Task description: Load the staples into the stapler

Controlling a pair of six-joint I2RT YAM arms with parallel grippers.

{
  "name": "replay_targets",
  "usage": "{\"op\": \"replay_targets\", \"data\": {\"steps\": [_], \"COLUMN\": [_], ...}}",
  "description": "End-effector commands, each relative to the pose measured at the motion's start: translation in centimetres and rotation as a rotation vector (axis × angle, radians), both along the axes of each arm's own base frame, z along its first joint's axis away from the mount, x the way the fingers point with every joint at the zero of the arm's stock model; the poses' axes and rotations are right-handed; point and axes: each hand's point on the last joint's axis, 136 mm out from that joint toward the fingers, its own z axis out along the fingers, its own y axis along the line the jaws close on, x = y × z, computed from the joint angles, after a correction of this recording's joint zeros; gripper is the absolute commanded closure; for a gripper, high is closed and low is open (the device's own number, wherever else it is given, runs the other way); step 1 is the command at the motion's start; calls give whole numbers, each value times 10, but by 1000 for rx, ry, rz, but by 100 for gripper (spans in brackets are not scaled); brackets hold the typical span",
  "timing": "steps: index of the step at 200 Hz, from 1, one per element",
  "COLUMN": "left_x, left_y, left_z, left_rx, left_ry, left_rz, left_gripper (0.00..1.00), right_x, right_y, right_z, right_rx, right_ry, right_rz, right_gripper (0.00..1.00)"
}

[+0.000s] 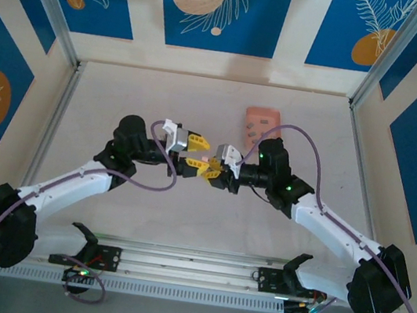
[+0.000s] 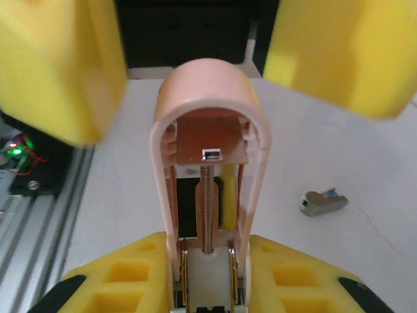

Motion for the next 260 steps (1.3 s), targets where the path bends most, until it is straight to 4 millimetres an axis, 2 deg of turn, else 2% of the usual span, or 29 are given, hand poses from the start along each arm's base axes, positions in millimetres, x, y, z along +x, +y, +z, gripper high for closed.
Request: {"op": "replay_targets", "data": {"steps": [1, 21, 44, 56, 71, 100, 125, 155, 219, 233, 260], "left_x": [35, 67, 95, 99, 99, 98, 97, 99, 102, 103, 104], "left_y": [16, 44, 92, 112, 127, 145, 152, 153, 157, 157, 158], "left_z": [6, -16, -58, -79, -98, -127, -145, -158, -181, -187, -194], "left_rx": [-51, -35, 2, 40, 84, 151, 183, 193, 247, 264, 280], "left_ry": [93, 236, 437, 506, 558, 651, 721, 775, 900, 939, 1013], "left_rz": [270, 539, 892, 1016, 1106, 1210, 1250, 1258, 1267, 1259, 1244], "left_gripper": [35, 34, 34, 34, 34, 33, 33, 33, 32, 32, 32], "right_x": [25, 47, 63, 67, 71, 83, 94, 103, 111, 111, 108], "right_y": [-15, -32, -54, -64, -71, -75, -73, -64, -50, -49, -48], "right_z": [-7, -41, -86, -109, -131, -159, -172, -185, -198, -199, -201], "right_rx": [28, -17, -81, -122, -164, -254, -340, -394, -427, -433, -442], "right_ry": [137, 352, 585, 672, 728, 759, 733, 705, 705, 709, 713], "right_rz": [-247, -547, -897, -1055, -1195, -1351, -1413, -1413, -1379, -1368, -1362], "right_gripper": [79, 79, 82, 82, 82, 82, 82, 81, 75, 73, 62]}}
